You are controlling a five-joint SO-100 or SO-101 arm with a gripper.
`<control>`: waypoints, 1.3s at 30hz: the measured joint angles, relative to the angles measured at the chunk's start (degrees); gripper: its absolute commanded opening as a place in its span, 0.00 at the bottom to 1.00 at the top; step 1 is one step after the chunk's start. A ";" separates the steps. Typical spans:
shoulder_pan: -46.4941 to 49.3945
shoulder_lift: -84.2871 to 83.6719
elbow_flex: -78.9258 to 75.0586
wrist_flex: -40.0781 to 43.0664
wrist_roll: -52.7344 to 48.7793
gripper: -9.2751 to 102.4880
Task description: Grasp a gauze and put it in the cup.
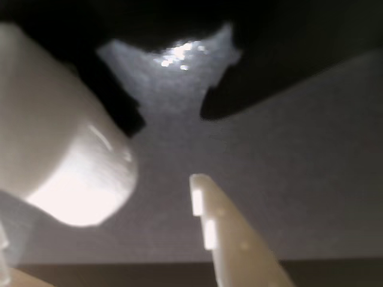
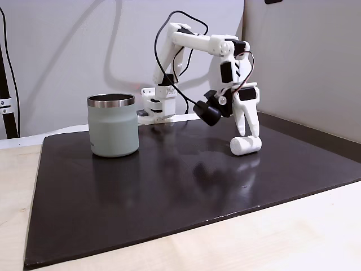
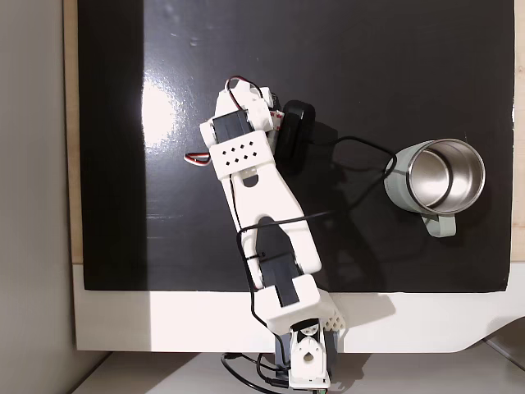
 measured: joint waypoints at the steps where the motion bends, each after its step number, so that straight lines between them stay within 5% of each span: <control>1: 0.09 -1.14 -0.70 0.00 0.00 0.39; 10: 0.62 -7.65 -5.54 2.37 1.23 0.32; 17: 2.64 -8.00 -6.59 2.72 3.34 0.09; 27: 4.22 -6.33 -9.67 8.96 4.31 0.08; 39: 5.36 8.79 -27.07 26.81 1.85 0.08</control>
